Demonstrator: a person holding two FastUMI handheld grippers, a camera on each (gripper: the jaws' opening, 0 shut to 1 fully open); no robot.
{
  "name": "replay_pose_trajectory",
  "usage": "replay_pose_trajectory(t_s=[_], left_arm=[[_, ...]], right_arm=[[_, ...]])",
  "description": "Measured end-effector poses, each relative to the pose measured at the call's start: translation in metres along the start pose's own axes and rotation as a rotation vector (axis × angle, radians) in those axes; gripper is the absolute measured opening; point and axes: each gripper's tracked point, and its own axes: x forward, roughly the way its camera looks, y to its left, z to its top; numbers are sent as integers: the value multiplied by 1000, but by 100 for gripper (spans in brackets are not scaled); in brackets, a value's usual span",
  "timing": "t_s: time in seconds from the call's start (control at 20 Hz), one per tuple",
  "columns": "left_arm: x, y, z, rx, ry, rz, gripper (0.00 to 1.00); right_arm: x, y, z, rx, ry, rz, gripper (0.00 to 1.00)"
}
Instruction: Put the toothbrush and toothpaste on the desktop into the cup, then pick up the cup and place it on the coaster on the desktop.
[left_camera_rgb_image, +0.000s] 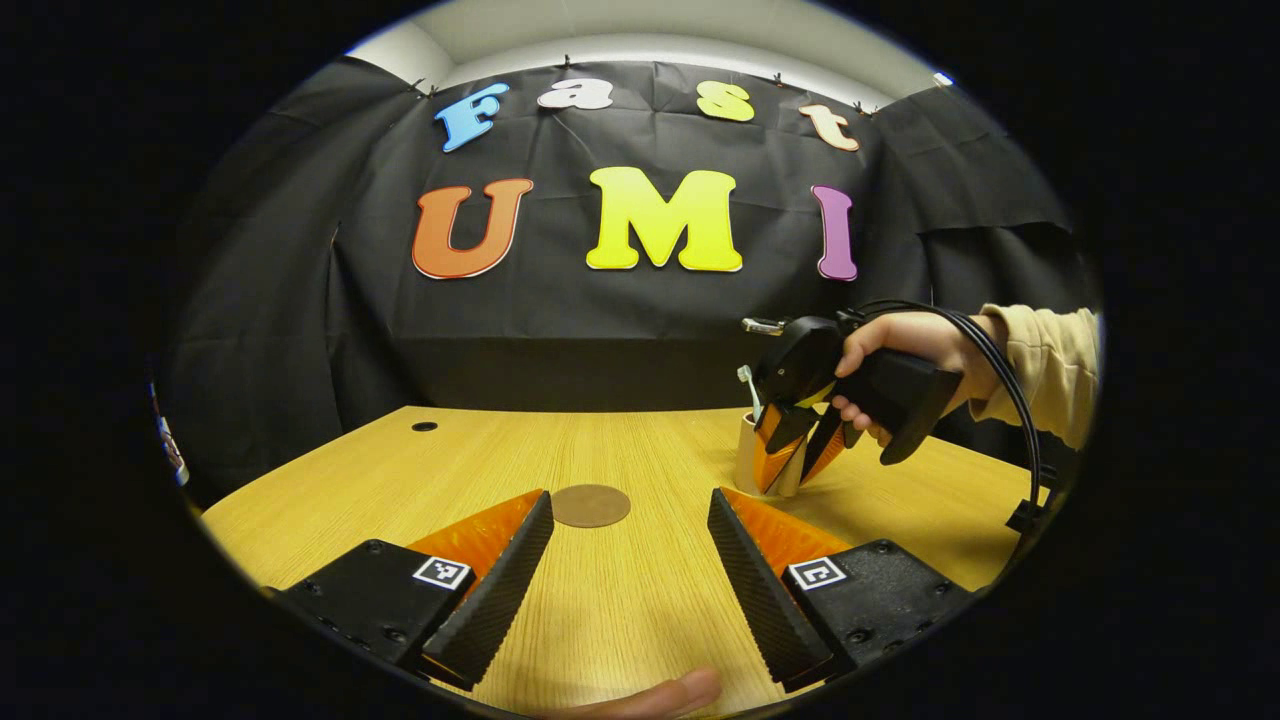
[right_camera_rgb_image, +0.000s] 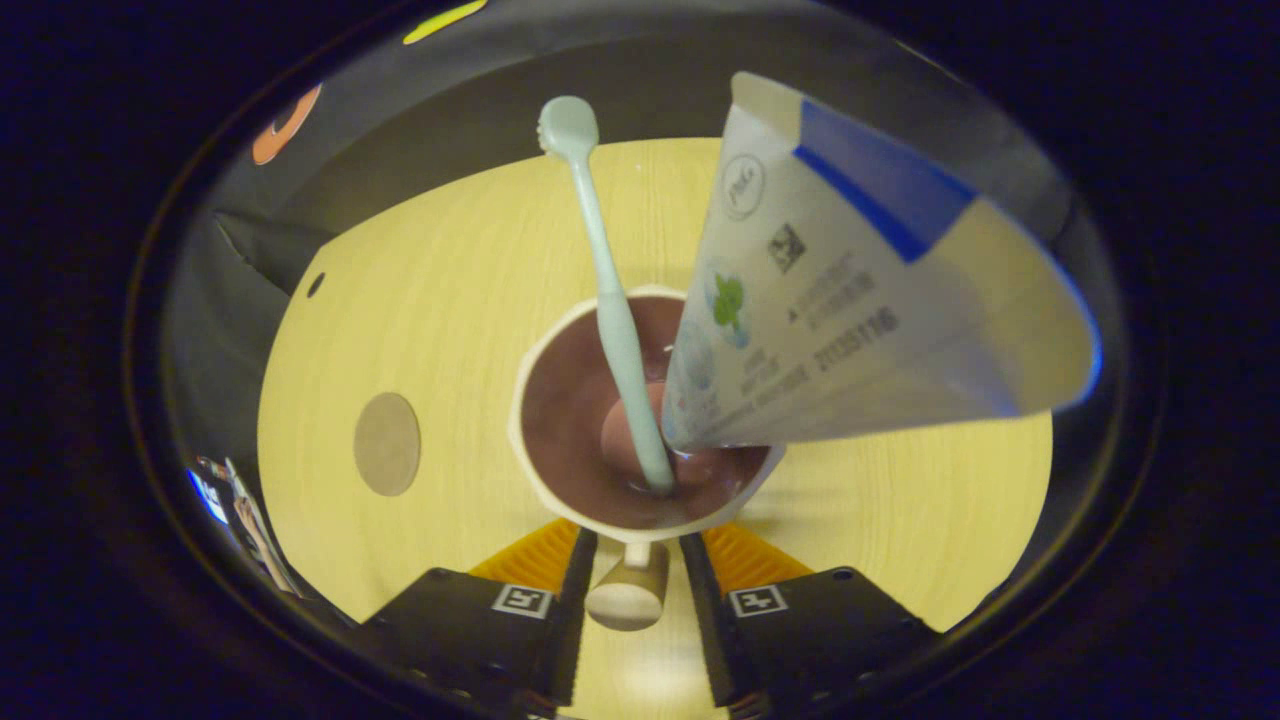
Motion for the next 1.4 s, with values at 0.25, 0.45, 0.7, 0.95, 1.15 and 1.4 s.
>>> replay_pose_trajectory(t_s=[0.25,0.45,0.7,0.95,1.15,1.4], left_arm=[[-3,-6,-17,-14,36,-19,99],[-2,-3,-17,-12,33,-11,99],[-5,-3,-17,-11,22,-13,99],[-10,1,-8,10,-11,-5,99],[-17,7,-7,21,-38,5,99],[-18,10,-13,-1,-33,10,99]], right_arm=[[6,-6,-3,-22,5,-44,28],[3,-4,-4,-22,2,-40,26],[1,-2,3,-59,-68,-17,25],[1,7,9,-153,-99,50,25],[5,13,6,-236,-79,113,25],[14,13,7,-331,-54,162,25]])
